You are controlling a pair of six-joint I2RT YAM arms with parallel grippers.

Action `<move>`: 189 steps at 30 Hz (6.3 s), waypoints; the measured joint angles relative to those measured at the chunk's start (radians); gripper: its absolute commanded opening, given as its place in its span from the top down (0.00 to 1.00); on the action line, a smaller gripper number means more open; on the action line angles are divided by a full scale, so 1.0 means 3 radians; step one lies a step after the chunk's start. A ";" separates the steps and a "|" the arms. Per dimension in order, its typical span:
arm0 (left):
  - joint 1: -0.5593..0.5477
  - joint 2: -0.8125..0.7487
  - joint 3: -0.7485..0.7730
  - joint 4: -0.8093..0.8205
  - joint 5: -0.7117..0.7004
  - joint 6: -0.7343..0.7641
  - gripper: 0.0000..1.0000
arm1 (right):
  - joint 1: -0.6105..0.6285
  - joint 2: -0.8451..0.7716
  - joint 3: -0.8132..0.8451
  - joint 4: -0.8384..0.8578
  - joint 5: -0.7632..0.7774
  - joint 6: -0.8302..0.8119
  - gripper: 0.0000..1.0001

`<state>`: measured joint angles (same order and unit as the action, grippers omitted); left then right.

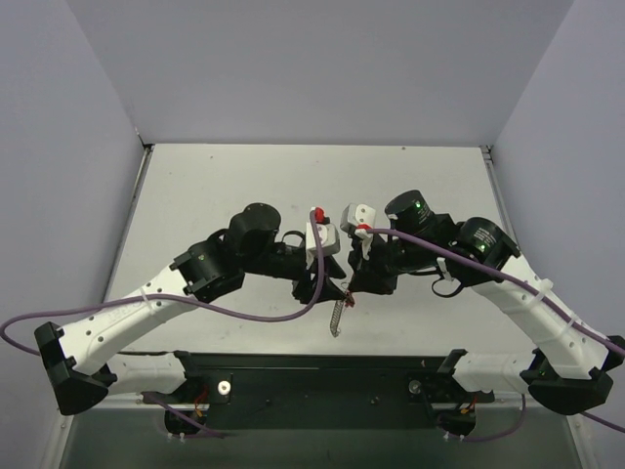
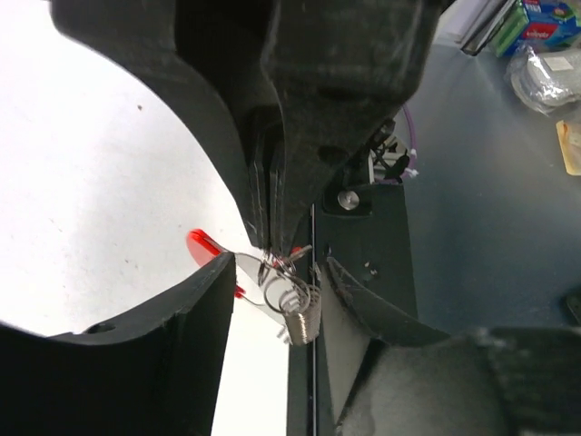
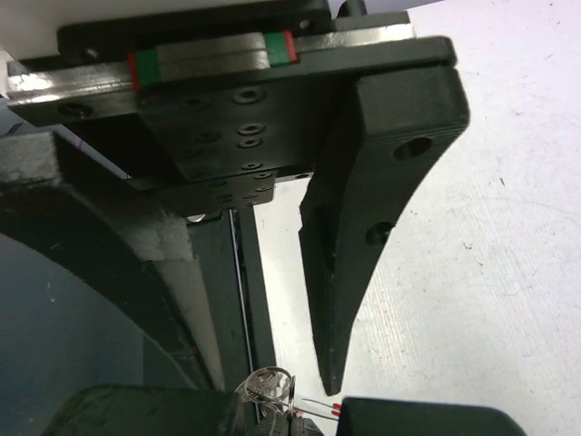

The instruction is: Put the keys on the keyring

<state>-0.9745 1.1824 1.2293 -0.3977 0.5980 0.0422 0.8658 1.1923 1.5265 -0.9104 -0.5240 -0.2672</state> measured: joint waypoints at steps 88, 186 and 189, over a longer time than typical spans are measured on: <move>-0.0055 -0.0576 -0.1860 0.4056 -0.0460 -0.1254 1.00 | -0.0420 -0.0954 -0.1190 0.1840 -0.0735 0.0615 1.00; -0.0347 0.1302 -0.2118 0.3183 -0.3140 -0.0862 0.89 | -0.0572 -0.1792 -0.2408 0.2047 0.0085 0.1012 0.00; -0.0515 0.1125 -0.2155 0.3079 -0.3225 -0.0913 0.41 | -0.0572 -0.1793 -0.2410 0.2051 0.0080 0.1036 0.00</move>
<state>-1.1290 1.5200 0.5827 0.5259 -0.3695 -0.2317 0.6941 0.6544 0.8036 -0.2951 -0.4999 0.0437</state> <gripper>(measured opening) 0.136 0.999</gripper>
